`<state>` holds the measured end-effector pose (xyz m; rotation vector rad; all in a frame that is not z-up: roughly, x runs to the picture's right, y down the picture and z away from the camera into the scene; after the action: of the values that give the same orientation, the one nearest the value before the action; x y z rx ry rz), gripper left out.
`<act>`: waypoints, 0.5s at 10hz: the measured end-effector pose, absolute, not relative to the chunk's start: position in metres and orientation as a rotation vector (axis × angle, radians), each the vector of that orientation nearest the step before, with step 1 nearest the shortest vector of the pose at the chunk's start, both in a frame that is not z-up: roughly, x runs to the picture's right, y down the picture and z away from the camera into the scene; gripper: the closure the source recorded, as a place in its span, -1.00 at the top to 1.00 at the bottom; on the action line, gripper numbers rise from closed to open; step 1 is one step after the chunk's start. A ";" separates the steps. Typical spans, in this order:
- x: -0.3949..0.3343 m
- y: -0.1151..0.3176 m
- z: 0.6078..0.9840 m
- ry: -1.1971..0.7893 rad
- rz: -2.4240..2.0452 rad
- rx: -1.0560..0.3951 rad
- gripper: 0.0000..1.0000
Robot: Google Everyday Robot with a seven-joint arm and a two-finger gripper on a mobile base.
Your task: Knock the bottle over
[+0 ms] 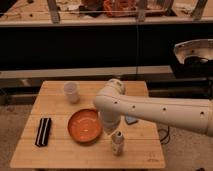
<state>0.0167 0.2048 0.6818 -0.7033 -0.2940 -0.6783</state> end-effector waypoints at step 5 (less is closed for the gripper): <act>0.022 0.200 0.683 -0.298 -0.673 -0.706 -1.00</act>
<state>0.0216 0.2003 0.6826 -0.7061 -0.2981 -0.6731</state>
